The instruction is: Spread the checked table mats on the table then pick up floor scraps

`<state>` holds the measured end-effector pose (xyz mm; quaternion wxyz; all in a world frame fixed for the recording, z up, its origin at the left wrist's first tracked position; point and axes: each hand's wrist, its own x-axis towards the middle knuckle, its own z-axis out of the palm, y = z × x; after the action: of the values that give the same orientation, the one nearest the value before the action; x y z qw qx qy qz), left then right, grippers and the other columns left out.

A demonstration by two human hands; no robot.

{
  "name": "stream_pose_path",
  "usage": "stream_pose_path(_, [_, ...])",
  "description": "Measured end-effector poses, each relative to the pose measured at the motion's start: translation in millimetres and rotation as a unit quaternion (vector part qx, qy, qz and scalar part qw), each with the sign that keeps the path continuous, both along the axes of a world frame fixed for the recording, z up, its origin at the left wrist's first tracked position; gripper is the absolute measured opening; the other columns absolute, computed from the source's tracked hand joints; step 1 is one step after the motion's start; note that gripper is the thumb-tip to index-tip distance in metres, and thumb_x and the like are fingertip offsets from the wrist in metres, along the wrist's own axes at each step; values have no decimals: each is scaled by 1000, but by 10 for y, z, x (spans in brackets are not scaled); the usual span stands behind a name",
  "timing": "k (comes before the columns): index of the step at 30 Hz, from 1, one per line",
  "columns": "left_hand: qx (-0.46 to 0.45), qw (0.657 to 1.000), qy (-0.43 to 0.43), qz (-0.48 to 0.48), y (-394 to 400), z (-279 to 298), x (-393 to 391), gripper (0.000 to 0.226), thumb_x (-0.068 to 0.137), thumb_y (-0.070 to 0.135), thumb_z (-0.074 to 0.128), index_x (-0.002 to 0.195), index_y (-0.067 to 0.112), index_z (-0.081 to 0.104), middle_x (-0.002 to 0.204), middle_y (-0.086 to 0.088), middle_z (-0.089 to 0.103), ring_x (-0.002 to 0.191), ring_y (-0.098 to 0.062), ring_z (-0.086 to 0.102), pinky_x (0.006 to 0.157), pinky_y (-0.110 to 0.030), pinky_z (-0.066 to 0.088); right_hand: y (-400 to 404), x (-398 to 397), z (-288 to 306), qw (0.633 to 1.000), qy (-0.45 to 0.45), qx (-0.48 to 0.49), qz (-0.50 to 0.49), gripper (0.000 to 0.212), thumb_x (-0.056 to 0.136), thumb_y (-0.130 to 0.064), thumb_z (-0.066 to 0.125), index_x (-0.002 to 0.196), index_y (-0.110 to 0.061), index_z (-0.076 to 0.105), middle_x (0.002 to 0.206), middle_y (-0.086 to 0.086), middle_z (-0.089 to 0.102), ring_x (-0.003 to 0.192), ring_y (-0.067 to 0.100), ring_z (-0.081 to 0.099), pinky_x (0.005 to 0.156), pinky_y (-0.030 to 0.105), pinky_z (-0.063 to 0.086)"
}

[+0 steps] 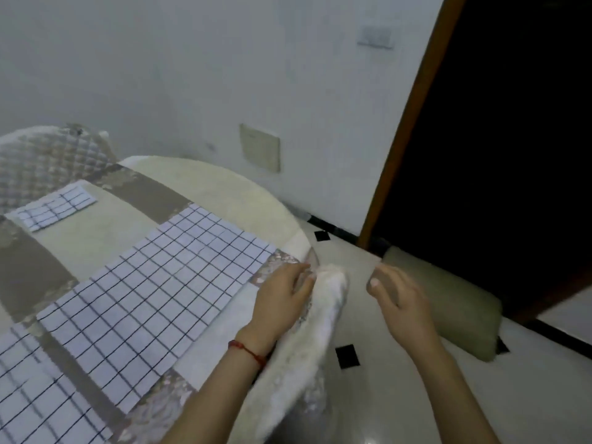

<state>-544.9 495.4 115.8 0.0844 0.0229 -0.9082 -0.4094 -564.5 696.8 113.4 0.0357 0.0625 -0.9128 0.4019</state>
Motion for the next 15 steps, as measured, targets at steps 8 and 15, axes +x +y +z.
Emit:
stream_pose_path(8, [56,983,-76,-160,1699,-262,132,33,93,31,48,120,15,59,120,0,62,105,-10,56,87,-18,42,1729,907,-482,982,-72,-41,-168,35,94,-25,46,129,-18,50,125,-5,51,118,11,45,100,24,34])
stream_pose_path(15, [63,954,-243,-164,2840,-1062,343,29,92,22,52,114,5,62,112,-10,66,101,-21,61,80,-21,42,3088,1484,-1150,955,-206,-35,-212,38,94,-29,47,129,-15,51,132,3,53,121,17,49,101,25,35])
